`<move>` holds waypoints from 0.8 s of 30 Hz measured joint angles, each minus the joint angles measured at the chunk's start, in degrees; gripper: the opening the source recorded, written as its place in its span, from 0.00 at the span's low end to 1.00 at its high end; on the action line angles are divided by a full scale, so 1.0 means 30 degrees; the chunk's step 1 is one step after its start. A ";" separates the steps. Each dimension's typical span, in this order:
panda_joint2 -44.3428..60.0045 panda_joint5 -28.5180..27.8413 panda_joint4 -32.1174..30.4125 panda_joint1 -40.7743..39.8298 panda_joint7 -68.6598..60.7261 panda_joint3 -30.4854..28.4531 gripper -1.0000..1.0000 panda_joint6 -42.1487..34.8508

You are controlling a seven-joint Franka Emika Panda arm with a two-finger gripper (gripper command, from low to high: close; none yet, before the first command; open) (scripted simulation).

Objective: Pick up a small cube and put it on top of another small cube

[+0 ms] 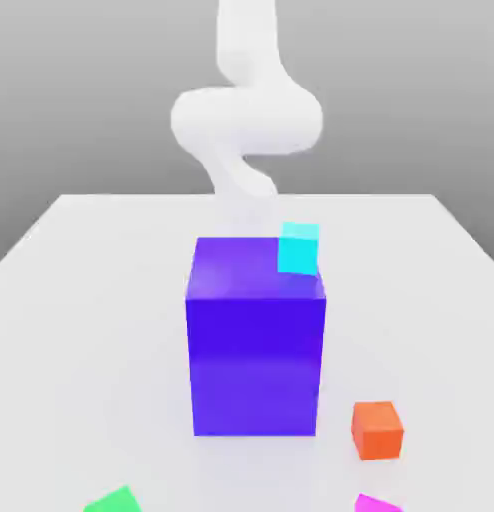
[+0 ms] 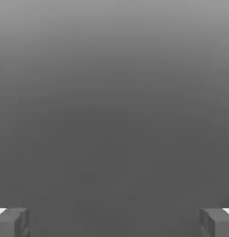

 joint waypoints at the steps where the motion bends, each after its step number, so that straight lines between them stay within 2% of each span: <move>1: 0.0752 0.0194 0.0056 0.0414 -0.0693 -0.0251 0.50 0.0178; 8: 0.5675 0.1698 0.0427 0.2729 -0.5381 -0.1553 0.50 0.1323; 16: 1.1236 0.3313 0.0848 0.4228 -1.0610 -0.1854 0.50 0.2608; 24: 1.6580 0.3279 0.1202 0.4988 -1.4697 -0.1334 0.50 0.4096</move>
